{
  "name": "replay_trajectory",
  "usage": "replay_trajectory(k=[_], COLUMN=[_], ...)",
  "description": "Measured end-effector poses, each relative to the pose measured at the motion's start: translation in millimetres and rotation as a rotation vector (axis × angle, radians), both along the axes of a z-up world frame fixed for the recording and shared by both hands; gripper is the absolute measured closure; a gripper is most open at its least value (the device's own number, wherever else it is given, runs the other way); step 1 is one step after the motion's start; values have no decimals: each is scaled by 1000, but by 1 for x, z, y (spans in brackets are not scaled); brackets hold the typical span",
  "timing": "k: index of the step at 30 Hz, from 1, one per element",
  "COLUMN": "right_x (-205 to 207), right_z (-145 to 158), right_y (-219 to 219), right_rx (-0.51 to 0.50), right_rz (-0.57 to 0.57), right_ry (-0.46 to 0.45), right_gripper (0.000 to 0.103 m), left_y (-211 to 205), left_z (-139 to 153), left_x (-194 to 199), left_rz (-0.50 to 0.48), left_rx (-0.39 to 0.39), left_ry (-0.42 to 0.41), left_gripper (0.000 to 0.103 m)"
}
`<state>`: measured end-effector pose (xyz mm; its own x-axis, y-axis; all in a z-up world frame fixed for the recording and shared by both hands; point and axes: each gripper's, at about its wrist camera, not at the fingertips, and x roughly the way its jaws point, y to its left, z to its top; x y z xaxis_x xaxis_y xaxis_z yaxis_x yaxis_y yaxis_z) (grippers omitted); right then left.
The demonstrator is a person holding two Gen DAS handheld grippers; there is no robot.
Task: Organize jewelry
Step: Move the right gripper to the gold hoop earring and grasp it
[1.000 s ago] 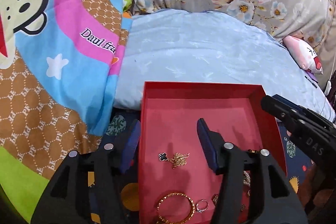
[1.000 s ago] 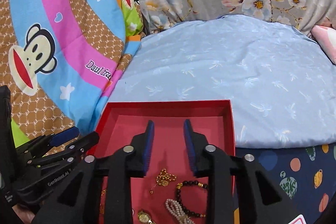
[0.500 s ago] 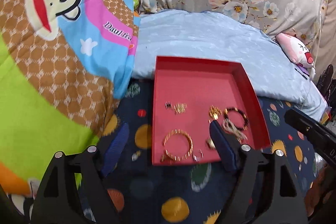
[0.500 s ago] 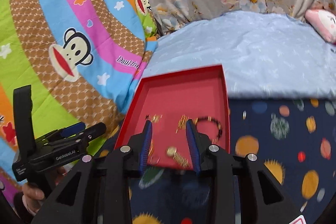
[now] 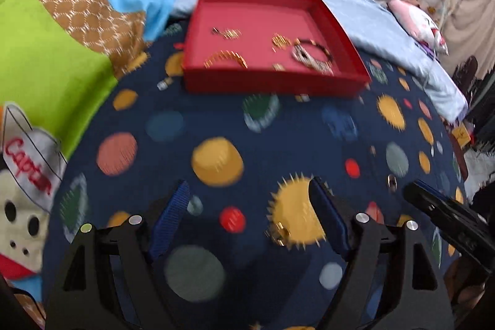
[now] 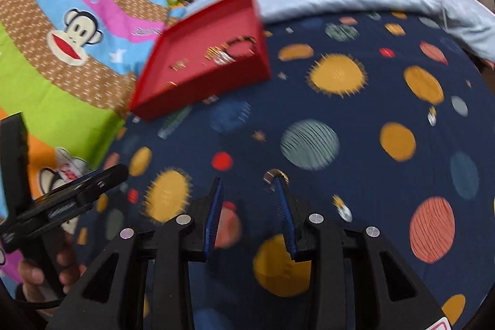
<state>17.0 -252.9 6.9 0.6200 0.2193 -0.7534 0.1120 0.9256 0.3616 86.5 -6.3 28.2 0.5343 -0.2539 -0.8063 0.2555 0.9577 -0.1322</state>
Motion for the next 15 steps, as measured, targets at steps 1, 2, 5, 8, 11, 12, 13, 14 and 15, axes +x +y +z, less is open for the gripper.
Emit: replay_trajectory(k=[1, 2, 5, 8, 11, 12, 13, 14, 15], right_x=[-1, -1, 3, 9, 12, 13, 14, 14, 15], right_z=[-4, -6, -6, -11, -16, -17, -18, -18, -18], right_y=[-1, -1, 2, 8, 12, 13, 16, 18, 20], right_rx=[-19, -43, -125, -180, -202, -206, -227, -246, -265], right_rz=[-8, -11, -13, -4, 6, 8, 9, 9, 7], right_ry=[6, 5, -3, 6, 18, 17, 15, 15, 14], right_gripper=[69, 69, 69, 69, 69, 69, 69, 71, 72], left_y=[-4, -7, -12, -12, -11, -10, -9, -9, -8], left_z=[-3, -5, -11, -16, -19, -20, -21, -22, -23], left_x=[-6, -9, -18, -21, -24, -24, -24, -24, -24], left_rz=[-9, -11, -4, 7, 17, 19, 22, 24, 27], left_rx=[11, 18, 39, 49, 51, 48, 46, 47, 51], left_ry=[-5, -6, -7, -1, 4, 7, 9, 10, 11], left_gripper=[26, 26, 26, 26, 26, 26, 26, 27, 28])
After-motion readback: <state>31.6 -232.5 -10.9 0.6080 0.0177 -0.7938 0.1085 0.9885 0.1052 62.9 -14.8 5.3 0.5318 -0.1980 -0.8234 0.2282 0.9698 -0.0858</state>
